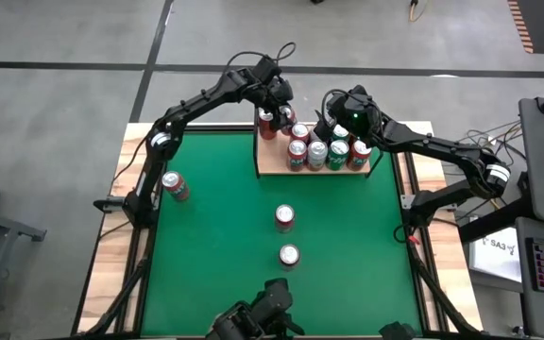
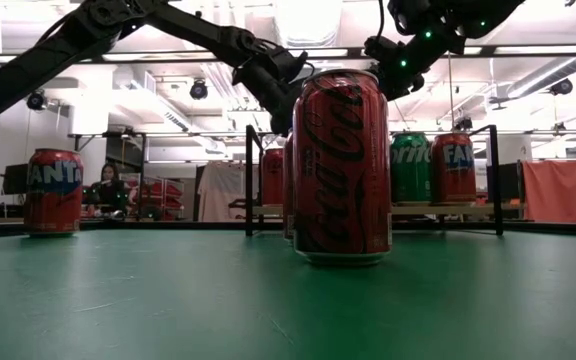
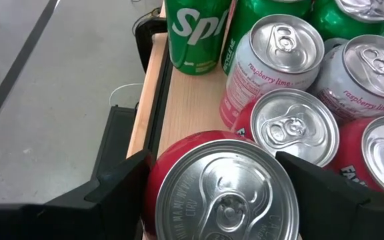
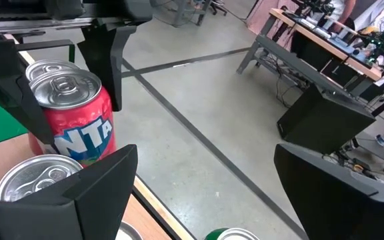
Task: Place canned beverage on shelf
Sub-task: Put the red soda can on the shelf aligned with the other red soda can
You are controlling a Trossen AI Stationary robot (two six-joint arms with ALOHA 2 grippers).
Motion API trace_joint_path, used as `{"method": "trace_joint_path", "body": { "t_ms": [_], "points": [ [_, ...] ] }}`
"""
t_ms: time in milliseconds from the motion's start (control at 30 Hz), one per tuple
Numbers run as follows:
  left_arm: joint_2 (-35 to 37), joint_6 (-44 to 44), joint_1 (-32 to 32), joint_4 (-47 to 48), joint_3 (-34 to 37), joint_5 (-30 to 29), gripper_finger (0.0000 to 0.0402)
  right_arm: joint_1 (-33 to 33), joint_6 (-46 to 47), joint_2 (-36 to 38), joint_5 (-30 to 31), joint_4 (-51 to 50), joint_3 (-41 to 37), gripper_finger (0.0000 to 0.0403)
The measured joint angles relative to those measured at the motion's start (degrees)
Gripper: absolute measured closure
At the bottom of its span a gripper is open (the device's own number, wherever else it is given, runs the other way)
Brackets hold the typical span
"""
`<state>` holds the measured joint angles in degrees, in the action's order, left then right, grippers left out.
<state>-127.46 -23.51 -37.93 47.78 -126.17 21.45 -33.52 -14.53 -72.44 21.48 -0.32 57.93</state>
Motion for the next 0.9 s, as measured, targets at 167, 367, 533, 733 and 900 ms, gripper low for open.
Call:
{"method": "trace_joint_path", "body": {
  "t_ms": [167, 367, 533, 733, 900],
  "points": [
    [-0.01, 0.0, 0.0, -1.24, 0.3, 0.01, 0.0112, 0.0, 0.29, 0.0, 0.01, 0.0, 0.0, 0.006],
    [-0.18, 0.02, 0.0, -1.23, 0.33, 0.03, 0.0111, 0.0, 0.42, 0.0, 0.01, -0.43, 0.0, 0.006],
    [-0.76, 0.0, 0.02, -1.36, 0.44, 0.01, 0.011, 0.0, 0.44, 0.0, 0.01, -0.5, -0.02, 0.006],
    [-0.76, 0.0, 0.02, -1.72, 0.67, 0.03, 0.011, 0.0, 0.42, 0.0, 0.01, -0.83, -0.02, 0.006],
    [-0.76, 0.0, 0.07, -1.73, 0.76, 0.03, 0.011, 0.01, 0.2, 0.01, 0.01, -0.94, -0.02, 0.006]
  ]
}}
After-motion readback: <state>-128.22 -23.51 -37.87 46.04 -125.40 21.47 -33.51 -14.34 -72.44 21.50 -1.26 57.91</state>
